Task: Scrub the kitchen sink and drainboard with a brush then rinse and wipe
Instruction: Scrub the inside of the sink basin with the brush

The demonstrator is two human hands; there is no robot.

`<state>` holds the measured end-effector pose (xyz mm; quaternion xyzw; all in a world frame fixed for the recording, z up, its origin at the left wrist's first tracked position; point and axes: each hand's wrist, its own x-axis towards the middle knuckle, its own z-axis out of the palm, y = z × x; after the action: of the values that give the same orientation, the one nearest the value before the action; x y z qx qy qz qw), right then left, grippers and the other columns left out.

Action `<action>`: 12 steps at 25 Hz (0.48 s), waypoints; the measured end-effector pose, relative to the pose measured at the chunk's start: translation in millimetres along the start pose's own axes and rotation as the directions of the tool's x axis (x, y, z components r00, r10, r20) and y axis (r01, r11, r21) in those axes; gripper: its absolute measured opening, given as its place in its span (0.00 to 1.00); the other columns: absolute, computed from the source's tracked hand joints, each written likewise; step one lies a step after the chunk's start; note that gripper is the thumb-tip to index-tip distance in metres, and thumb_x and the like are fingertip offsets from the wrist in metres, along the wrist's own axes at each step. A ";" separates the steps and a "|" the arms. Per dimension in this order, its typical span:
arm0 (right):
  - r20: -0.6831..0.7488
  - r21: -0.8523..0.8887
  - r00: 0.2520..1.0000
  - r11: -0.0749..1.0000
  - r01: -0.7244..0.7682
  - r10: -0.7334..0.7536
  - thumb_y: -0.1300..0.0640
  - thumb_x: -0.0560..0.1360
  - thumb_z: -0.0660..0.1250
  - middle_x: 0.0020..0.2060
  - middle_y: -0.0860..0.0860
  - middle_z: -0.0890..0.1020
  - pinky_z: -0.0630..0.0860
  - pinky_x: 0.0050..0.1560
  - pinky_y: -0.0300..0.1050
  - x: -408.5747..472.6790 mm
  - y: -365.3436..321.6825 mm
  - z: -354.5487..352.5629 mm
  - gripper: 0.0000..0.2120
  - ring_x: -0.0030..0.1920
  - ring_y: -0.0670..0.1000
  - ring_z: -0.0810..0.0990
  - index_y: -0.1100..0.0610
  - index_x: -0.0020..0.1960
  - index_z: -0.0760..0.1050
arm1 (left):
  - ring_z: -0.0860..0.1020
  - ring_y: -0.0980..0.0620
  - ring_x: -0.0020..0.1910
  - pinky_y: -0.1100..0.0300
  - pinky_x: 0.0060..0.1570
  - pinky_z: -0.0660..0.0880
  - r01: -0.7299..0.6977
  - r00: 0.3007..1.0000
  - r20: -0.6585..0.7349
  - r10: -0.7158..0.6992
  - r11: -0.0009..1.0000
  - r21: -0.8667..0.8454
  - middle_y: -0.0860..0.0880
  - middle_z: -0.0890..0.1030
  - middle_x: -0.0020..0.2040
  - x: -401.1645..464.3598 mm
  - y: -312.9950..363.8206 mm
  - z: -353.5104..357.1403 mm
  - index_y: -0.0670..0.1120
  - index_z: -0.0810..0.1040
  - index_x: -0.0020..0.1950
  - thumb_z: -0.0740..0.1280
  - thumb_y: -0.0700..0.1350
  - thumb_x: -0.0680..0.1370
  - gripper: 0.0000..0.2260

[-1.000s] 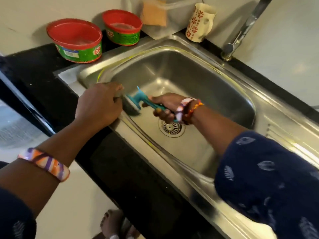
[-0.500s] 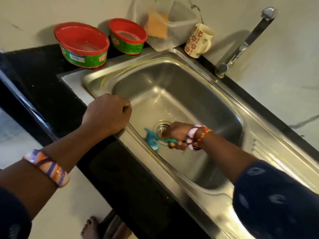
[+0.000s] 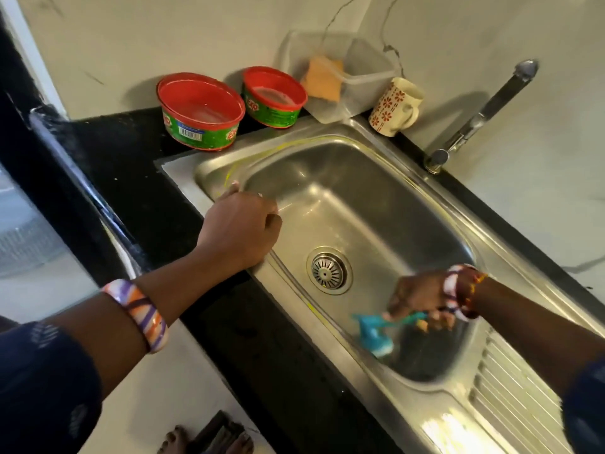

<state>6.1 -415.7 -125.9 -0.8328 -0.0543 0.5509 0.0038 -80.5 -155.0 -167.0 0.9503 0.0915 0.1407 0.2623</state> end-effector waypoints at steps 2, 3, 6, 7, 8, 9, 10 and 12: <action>0.003 -0.068 0.997 0.995 -0.072 0.072 0.50 0.77 0.64 0.17 0.48 0.72 0.64 0.17 0.31 -4.9 10.7 7.2 0.14 0.14 0.44 0.66 0.55 0.35 0.74 | 0.75 0.48 0.42 0.55 0.51 0.71 0.022 1.000 0.018 -0.022 1.000 0.007 0.46 0.81 0.40 -2.5 4.0 -4.0 0.46 0.80 0.44 0.57 0.46 0.78 0.13; -0.024 -0.028 0.999 0.999 -0.043 0.042 0.50 0.76 0.64 0.18 0.48 0.72 0.63 0.17 0.31 -1.9 3.8 12.2 0.13 0.14 0.44 0.65 0.55 0.35 0.74 | 0.74 0.49 0.41 0.55 0.49 0.71 0.030 0.999 0.021 -0.030 0.999 0.016 0.46 0.79 0.38 -3.6 5.7 -5.7 0.46 0.80 0.44 0.57 0.46 0.78 0.13; -0.197 0.116 0.974 0.983 0.141 -0.117 0.48 0.75 0.65 0.23 0.50 0.72 0.63 0.20 0.35 34.1 -47.7 27.4 0.14 0.17 0.44 0.67 0.58 0.40 0.76 | 0.73 0.51 0.42 0.59 0.34 0.66 0.049 0.997 0.066 -0.050 0.999 0.003 0.47 0.74 0.35 -2.2 4.8 -5.1 0.47 0.78 0.40 0.57 0.47 0.78 0.12; -0.267 0.206 0.954 0.959 0.196 -0.138 0.46 0.74 0.66 0.24 0.50 0.72 0.63 0.22 0.36 50.4 -70.3 31.6 0.15 0.18 0.44 0.68 0.58 0.39 0.75 | 0.75 0.50 0.41 0.60 0.32 0.65 0.067 0.993 0.098 -0.064 0.997 -0.032 0.47 0.76 0.36 0.2 2.9 -4.4 0.47 0.78 0.40 0.58 0.47 0.78 0.11; -0.340 0.301 0.931 0.922 0.245 -0.136 0.45 0.73 0.66 0.24 0.50 0.73 0.63 0.23 0.38 64.9 -93.0 34.1 0.15 0.19 0.46 0.68 0.57 0.39 0.74 | 0.77 0.50 0.41 0.60 0.32 0.68 0.090 0.988 0.131 -0.081 0.994 -0.069 0.47 0.78 0.38 3.2 0.8 -4.5 0.47 0.79 0.42 0.59 0.47 0.77 0.10; -0.389 0.400 0.913 0.870 0.288 -0.123 0.45 0.73 0.66 0.24 0.51 0.72 0.63 0.24 0.38 74.9 -116.0 34.5 0.15 0.19 0.47 0.68 0.58 0.41 0.75 | 0.77 0.49 0.41 0.59 0.35 0.71 0.109 0.982 0.165 -0.094 0.990 -0.089 0.47 0.79 0.40 6.2 -0.9 -6.0 0.47 0.80 0.45 0.60 0.46 0.77 0.10; -0.418 0.512 0.902 0.791 0.335 -0.111 0.47 0.74 0.66 0.25 0.52 0.71 0.63 0.24 0.37 79.2 -136.2 32.4 0.14 0.19 0.47 0.67 0.59 0.45 0.76 | 0.77 0.49 0.42 0.57 0.38 0.73 0.116 0.974 0.202 -0.099 0.991 -0.073 0.48 0.80 0.42 9.5 -2.1 -8.7 0.47 0.80 0.48 0.61 0.46 0.77 0.09; -0.404 0.754 0.910 0.529 0.389 -0.093 0.53 0.77 0.63 0.28 0.53 0.67 0.61 0.20 0.29 75.3 -160.2 22.9 0.15 0.15 0.45 0.65 0.63 0.57 0.73 | 0.76 0.50 0.44 0.56 0.40 0.74 0.092 0.960 0.260 -0.103 0.994 0.054 0.48 0.79 0.44 16.1 -3.5 -16.5 0.46 0.78 0.51 0.62 0.47 0.76 0.09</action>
<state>0.5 -250.5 -193.4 -0.7944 0.0931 0.3657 0.4760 -70.8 -140.2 -151.7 0.9601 0.1057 -0.0012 0.2589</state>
